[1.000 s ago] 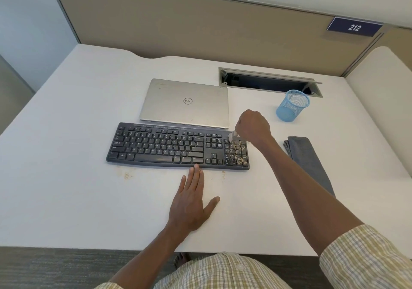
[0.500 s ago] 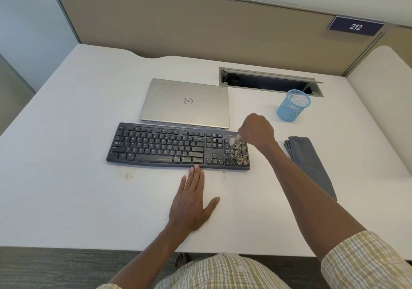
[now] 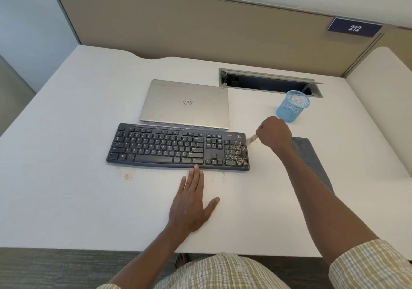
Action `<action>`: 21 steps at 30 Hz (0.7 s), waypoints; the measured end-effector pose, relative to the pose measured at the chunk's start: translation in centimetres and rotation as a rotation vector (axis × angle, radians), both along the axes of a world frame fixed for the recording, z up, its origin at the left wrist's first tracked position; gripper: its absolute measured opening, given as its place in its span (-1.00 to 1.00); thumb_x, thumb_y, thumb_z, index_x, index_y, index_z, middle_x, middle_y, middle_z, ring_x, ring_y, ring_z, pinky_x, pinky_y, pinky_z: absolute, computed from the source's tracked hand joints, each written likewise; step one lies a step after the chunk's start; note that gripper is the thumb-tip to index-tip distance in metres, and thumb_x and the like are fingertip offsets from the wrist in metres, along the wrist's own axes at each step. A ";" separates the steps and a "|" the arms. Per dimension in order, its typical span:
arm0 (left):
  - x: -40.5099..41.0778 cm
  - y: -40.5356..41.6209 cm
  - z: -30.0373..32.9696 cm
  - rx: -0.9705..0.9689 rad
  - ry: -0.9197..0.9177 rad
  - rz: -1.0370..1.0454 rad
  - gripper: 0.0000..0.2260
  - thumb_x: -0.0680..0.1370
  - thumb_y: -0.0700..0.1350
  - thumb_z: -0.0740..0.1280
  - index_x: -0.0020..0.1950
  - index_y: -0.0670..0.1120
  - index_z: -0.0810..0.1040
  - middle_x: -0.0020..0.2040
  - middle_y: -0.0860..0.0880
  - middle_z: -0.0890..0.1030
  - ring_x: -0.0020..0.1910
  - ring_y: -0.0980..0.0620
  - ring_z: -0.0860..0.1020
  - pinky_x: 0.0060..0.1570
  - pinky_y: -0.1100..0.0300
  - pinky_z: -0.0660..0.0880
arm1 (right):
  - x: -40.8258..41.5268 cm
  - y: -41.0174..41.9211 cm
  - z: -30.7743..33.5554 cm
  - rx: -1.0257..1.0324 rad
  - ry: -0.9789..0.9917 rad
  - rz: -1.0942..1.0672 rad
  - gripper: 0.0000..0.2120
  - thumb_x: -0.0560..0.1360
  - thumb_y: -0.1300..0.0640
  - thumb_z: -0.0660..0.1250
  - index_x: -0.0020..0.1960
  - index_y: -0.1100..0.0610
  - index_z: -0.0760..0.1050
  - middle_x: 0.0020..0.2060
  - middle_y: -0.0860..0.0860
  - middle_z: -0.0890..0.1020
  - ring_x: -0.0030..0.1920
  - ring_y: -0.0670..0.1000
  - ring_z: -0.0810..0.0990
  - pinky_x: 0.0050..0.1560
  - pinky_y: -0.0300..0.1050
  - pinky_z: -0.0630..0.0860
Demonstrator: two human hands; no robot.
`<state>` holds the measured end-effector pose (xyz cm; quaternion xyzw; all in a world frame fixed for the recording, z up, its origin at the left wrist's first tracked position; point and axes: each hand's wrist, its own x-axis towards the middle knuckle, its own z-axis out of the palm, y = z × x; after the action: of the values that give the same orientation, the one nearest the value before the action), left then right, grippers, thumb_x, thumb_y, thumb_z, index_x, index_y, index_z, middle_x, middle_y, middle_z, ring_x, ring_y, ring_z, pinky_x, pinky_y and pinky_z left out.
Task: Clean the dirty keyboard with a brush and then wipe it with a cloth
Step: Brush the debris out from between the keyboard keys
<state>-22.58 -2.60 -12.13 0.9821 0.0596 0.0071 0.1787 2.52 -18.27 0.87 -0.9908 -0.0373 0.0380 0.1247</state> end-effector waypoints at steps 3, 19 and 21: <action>0.0 0.0 -0.1 0.005 0.000 0.001 -0.20 0.63 0.38 -0.05 0.65 -0.16 -0.15 0.65 -0.09 -0.23 0.63 -0.04 -0.24 0.55 0.10 -0.27 | 0.0 0.6 0.3 -0.010 -0.064 -0.004 -0.84 0.48 0.18 0.29 -0.04 0.20 0.62 -0.16 0.10 0.67 -0.21 0.11 0.59 -0.28 -0.13 0.42; 0.0 0.0 0.1 -0.002 0.011 -0.007 -0.19 0.63 0.38 -0.06 0.65 -0.15 -0.19 0.64 -0.08 -0.28 0.61 -0.01 -0.31 0.54 0.12 -0.31 | -1.2 3.4 0.4 -0.034 0.065 0.135 -0.86 0.44 0.20 0.34 -0.04 0.20 0.61 -0.17 0.08 0.66 -0.20 0.11 0.58 -0.22 -0.11 0.47; 0.0 0.0 0.0 0.002 0.007 -0.004 -0.19 0.63 0.38 -0.06 0.65 -0.15 -0.18 0.64 -0.08 -0.28 0.61 -0.01 -0.30 0.54 0.12 -0.31 | -1.0 3.4 0.7 -0.034 0.066 0.139 -0.86 0.43 0.20 0.35 -0.04 0.20 0.61 -0.16 0.09 0.67 -0.20 0.11 0.58 -0.22 -0.12 0.47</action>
<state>-22.57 -2.60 -12.11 0.9823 0.0584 0.0035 0.1777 1.56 -14.86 1.56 -0.9860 -0.1014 0.0798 0.1061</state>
